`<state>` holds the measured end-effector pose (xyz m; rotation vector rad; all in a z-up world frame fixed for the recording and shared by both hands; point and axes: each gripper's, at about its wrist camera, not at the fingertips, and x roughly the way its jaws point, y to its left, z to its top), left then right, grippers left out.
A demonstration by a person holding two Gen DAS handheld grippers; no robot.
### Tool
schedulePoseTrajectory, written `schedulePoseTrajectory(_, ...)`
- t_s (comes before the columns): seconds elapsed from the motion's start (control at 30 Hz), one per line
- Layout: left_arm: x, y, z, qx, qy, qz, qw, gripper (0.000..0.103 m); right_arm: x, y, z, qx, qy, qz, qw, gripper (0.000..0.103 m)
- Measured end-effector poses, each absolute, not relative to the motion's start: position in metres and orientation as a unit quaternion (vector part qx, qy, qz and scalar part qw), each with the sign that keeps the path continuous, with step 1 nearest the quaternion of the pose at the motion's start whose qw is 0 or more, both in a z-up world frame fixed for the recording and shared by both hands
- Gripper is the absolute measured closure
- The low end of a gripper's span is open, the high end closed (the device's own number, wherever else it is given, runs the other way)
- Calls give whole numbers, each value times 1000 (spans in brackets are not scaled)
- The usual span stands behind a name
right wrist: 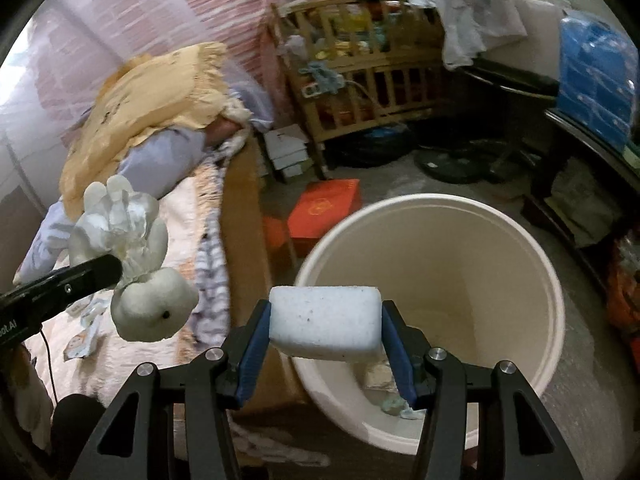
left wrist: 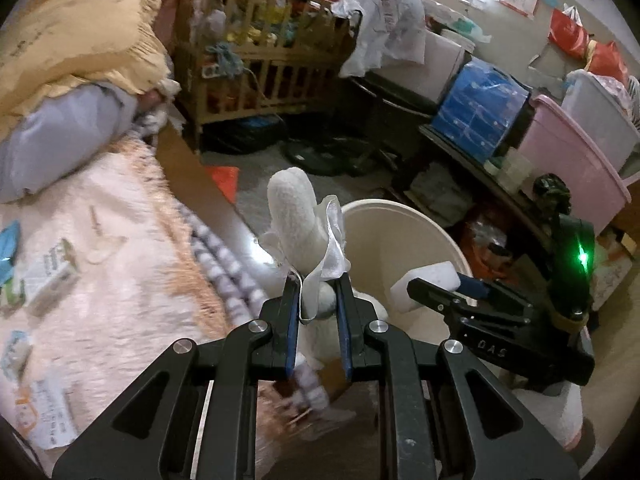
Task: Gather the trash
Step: 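Carry the white sponge and plush toy over the white bucket with both tools, then open the right tool over the bucket while the left tool releases the plush toy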
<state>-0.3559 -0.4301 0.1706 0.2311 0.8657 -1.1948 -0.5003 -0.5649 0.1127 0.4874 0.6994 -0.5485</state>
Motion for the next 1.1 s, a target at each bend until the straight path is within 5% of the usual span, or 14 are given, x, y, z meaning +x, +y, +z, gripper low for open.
schedulePoseTrajectory(0.83, -372, -503, 118, 103, 431, -569, 693, 88, -536, -619, 67, 296, 332, -321, 836, 47)
schedulePoseTrajectory(1.1, -371, -502, 113, 103, 437, -571, 687, 64, -543, -625, 62, 315, 322, -326, 831, 27)
